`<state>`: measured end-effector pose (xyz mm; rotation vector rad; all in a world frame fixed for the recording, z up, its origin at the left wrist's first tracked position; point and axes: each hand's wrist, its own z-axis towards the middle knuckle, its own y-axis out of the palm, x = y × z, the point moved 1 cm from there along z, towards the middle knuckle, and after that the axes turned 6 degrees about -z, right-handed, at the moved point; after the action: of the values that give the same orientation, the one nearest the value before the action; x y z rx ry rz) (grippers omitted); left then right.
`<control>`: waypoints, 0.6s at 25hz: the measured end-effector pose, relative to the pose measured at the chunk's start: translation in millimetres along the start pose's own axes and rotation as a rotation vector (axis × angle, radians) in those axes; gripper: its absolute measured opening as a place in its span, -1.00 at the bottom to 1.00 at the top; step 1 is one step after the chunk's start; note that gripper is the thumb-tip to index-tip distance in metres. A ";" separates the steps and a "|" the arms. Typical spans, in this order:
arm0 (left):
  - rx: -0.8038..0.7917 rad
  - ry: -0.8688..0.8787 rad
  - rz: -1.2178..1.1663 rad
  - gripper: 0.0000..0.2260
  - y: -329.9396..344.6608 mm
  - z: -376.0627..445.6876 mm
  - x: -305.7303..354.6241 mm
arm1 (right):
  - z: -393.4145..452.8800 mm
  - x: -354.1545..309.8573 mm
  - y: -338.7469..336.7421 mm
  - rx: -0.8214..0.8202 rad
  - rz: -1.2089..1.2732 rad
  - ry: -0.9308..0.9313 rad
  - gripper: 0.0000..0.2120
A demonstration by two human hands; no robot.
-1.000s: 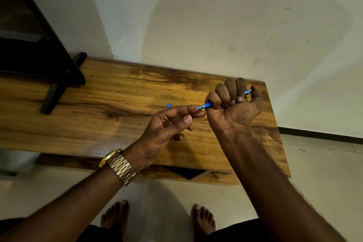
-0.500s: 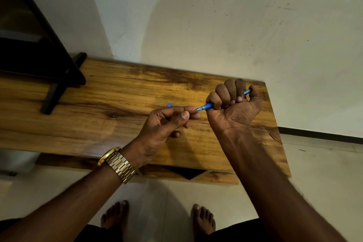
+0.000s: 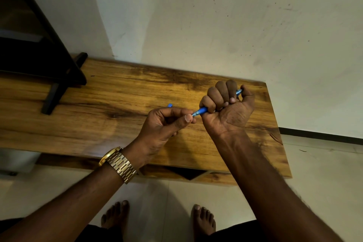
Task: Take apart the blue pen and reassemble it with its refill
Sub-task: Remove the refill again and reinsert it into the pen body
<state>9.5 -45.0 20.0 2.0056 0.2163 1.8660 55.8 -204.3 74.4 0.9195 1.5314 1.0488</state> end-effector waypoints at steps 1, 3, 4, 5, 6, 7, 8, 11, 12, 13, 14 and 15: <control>-0.002 0.023 -0.009 -0.90 0.6 -0.5 0.5 | -0.5 0.4 0.4 0.006 -0.010 0.016 -0.32; -0.010 0.077 -0.025 -0.92 1.4 -1.5 1.9 | 0.0 0.3 2.1 0.029 -0.039 0.058 -0.37; -0.005 0.112 0.002 -0.92 1.1 -1.8 2.1 | 1.3 1.3 3.7 0.048 -0.054 0.082 -0.41; 0.007 0.144 0.054 -0.91 0.4 -2.0 1.9 | 2.8 3.9 4.8 0.081 -0.078 0.107 -0.45; 0.023 0.170 0.114 -0.92 -0.7 -1.6 1.1 | 4.8 7.3 4.3 0.129 -0.130 0.127 -0.48; 0.042 0.190 0.169 -0.93 -2.5 -0.7 0.3 | 7.1 11.7 2.7 0.182 -0.213 0.147 -0.53; 0.060 0.204 0.208 -0.93 -4.8 0.3 -0.5 | 9.0 16.4 0.9 0.217 -0.315 0.173 -0.60; 0.071 0.205 0.291 -0.91 -14.7 4.0 1.7 | 12.8 15.9 -7.4 0.223 -0.580 0.255 -0.79; 0.061 0.199 0.361 -0.91 -21.0 6.2 4.0 | 14.8 10.1 -12.4 0.220 -0.699 0.257 -0.79; 0.061 0.190 0.461 -0.90 -29.1 8.7 7.6 | 16.7 3.4 -18.7 0.219 -0.866 0.240 -0.80; 0.083 0.183 0.578 -0.87 -38.7 11.8 12.6 | 18.3 -2.4 -24.8 0.220 -1.068 0.212 -0.82; 0.128 0.185 0.700 -0.83 -50.2 15.3 17.4 | 19.3 -6.7 -30.2 0.230 -1.267 0.179 -0.85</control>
<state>33.8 4.5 16.3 2.1663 -0.3799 2.5088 74.7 -217.3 46.1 -0.1235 1.9270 0.0224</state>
